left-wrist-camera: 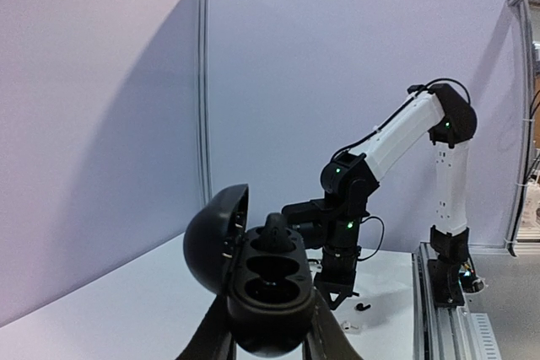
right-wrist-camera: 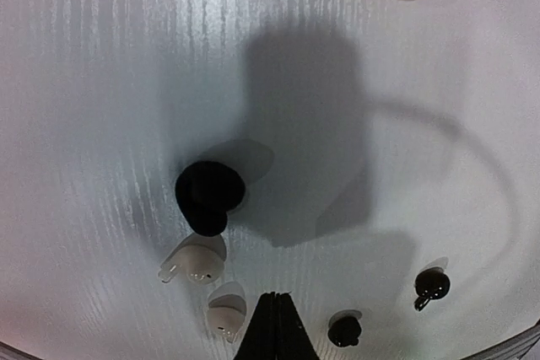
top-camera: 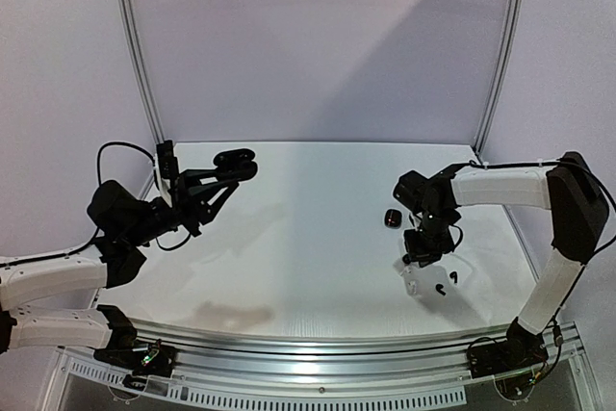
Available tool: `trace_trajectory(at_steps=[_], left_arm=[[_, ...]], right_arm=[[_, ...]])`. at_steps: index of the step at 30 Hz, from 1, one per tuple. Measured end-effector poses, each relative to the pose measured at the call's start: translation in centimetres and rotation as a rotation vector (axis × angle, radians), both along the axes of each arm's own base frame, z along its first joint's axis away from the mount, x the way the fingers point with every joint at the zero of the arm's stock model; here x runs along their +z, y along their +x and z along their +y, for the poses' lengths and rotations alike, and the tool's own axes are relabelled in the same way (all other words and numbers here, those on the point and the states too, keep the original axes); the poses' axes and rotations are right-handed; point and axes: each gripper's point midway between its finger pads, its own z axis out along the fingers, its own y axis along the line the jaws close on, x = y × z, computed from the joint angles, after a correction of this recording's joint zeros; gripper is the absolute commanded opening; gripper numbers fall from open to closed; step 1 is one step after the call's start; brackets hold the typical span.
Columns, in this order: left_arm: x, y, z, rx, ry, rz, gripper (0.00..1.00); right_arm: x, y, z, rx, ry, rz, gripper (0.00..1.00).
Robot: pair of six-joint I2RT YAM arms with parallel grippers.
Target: Insert the wireless bluetooth earbuds into the charging case
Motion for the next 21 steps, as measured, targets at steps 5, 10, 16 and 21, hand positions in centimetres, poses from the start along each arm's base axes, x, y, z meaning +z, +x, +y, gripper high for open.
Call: trace_trajectory(at_steps=[5, 10, 16, 21], left_arm=[[0.0, 0.2, 0.2, 0.007, 0.0, 0.0, 0.0], [0.0, 0.3, 0.3, 0.012, 0.0, 0.0, 0.0], [0.0, 0.6, 0.5, 0.024, 0.0, -0.001, 0.0], [0.1, 0.6, 0.6, 0.028, -0.003, -0.003, 0.0]], right_arm=[[-1.1, 0.5, 0.5, -0.004, 0.011, -0.001, 0.0], [-2.3, 1.0, 0.9, -0.007, 0.007, 0.005, 0.0], [-2.7, 1.4, 1.1, -0.008, 0.004, 0.011, 0.0], [-2.6, 2.0, 1.8, -0.006, 0.017, 0.009, 0.0]])
